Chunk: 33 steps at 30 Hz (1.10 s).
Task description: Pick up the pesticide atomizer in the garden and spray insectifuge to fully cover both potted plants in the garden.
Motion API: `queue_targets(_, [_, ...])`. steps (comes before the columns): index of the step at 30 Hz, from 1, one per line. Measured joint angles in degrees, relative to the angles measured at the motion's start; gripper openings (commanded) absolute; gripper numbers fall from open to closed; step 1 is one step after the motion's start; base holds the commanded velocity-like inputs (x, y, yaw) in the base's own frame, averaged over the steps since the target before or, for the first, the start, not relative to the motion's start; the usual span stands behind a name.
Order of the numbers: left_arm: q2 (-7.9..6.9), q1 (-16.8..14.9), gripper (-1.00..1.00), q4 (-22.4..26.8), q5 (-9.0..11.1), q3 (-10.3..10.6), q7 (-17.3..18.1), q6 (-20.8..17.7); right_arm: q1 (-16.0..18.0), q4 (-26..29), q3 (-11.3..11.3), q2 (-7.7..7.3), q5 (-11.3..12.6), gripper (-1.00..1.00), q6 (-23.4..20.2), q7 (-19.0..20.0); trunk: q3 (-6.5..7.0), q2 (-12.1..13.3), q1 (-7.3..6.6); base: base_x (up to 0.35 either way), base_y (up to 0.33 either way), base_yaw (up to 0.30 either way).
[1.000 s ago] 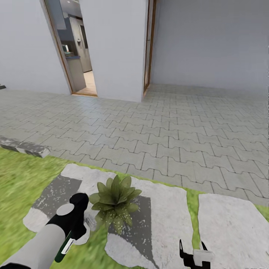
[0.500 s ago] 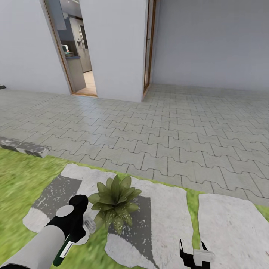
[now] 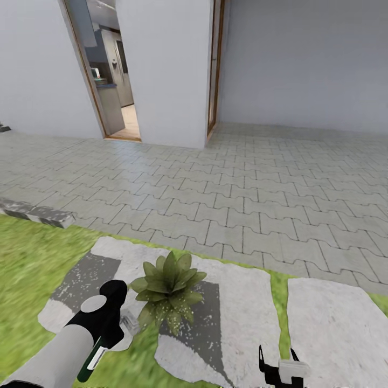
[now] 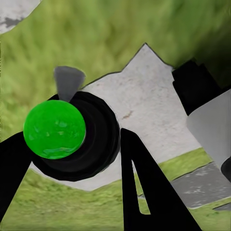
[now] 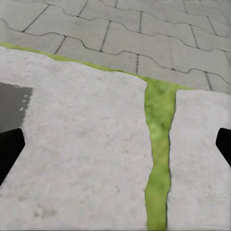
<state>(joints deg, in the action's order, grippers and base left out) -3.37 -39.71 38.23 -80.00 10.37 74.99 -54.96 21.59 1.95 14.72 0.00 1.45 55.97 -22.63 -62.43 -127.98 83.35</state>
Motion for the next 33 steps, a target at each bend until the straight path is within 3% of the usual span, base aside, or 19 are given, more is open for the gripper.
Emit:
queue_targets(7, [0.00,0.0,-1.00,0.0,-0.1,0.0,0.0,0.0,0.0,0.0,0.0,0.00,0.0,1.00,0.0,0.0,-0.37,0.0,-0.01,-0.095,0.225,-0.141])
queue_targets(33, [0.13,-0.1,-1.00,0.4,0.6,-0.1,0.1,-0.1,0.0,0.0,0.0,0.00,-0.1,1.00,0.0,0.0,-0.47,0.0,-0.01,0.010,0.045,-0.006])
